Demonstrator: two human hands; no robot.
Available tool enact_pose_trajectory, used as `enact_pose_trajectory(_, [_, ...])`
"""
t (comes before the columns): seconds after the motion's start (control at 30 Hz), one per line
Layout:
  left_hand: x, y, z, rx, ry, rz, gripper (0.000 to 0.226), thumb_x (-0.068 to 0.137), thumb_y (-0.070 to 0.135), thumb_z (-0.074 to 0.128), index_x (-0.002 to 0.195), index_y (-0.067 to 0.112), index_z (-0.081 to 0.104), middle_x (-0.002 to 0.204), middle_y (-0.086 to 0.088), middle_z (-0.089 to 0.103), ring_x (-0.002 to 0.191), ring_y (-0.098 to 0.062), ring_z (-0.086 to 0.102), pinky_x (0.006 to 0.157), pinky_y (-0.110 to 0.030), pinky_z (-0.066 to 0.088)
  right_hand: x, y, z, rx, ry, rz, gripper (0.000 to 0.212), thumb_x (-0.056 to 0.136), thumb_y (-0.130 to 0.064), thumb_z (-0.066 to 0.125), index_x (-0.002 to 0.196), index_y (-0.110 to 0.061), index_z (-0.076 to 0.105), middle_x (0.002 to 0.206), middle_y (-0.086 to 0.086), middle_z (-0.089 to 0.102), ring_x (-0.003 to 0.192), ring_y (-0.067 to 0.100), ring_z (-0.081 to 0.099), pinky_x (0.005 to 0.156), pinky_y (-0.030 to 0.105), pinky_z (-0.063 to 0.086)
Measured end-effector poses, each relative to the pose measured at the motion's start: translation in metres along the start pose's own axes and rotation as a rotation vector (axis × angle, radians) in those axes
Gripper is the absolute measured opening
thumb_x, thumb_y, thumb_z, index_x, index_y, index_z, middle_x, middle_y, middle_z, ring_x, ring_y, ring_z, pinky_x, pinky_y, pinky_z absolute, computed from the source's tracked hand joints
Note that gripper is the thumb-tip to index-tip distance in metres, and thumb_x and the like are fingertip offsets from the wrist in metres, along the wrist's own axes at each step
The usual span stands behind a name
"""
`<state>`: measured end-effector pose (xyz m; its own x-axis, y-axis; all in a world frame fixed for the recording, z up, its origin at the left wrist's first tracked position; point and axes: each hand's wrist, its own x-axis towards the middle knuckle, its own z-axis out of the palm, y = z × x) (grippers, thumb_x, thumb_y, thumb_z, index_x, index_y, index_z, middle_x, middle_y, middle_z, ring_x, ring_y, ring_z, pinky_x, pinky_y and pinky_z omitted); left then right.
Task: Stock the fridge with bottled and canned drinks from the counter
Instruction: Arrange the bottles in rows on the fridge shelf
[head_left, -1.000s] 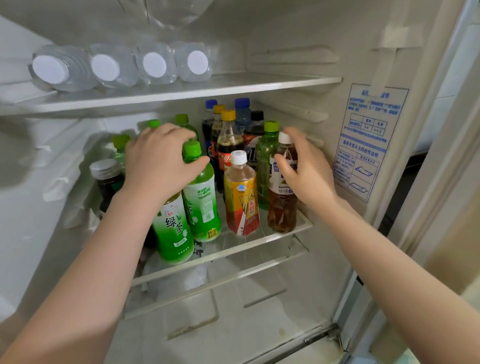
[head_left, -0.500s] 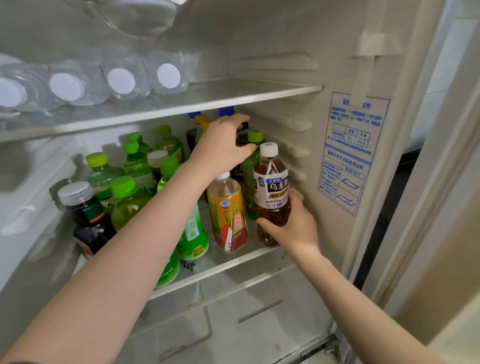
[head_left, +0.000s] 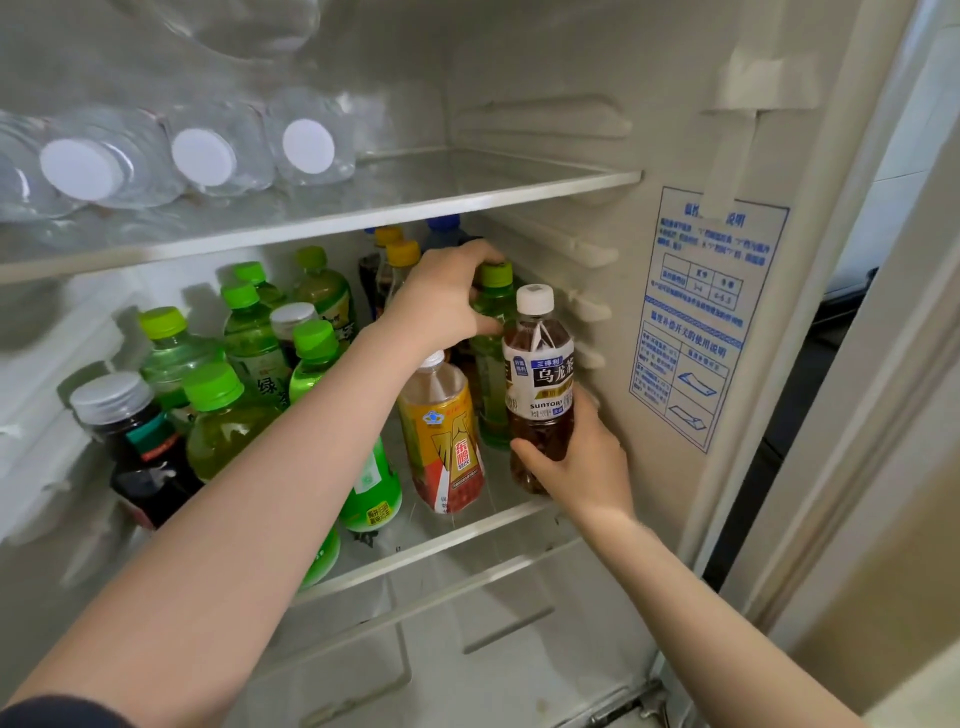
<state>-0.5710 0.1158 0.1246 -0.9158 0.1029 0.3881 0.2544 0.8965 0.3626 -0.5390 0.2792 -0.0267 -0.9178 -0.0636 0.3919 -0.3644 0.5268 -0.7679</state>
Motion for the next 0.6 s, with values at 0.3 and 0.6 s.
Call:
enact_pose_trajectory(0.3, [0.003, -0.001, -0.005, -0.011, -0.033, -0.005, 0.068, 0.066, 0.017, 0.085, 0.124, 0.02, 0.051, 0.119, -0.003, 0.058, 0.096, -0.019, 0.063, 0.082, -0.037, 0.056, 0.002, 0.001, 0.005, -0.004, 0.03, 0.007, 0.082, 0.07, -0.041, 0.076, 0.138, -0.023, 0.035, 0.131, -0.004, 0.056, 0.118, 0.018, 0.055, 0.093, 0.031, 0.044])
enact_pose_trajectory(0.6, [-0.031, 0.0, -0.012, -0.035, 0.186, 0.007, 0.052, 0.086, 0.017, 0.066, 0.135, 0.017, 0.048, 0.127, -0.007, 0.058, 0.11, -0.019, 0.059, 0.093, -0.033, 0.05, -0.001, 0.0, 0.005, -0.006, 0.025, -0.004, 0.08, 0.072, -0.043, 0.074, 0.139, -0.026, 0.034, 0.131, -0.007, 0.056, 0.118, 0.017, 0.055, 0.092, 0.029, 0.043])
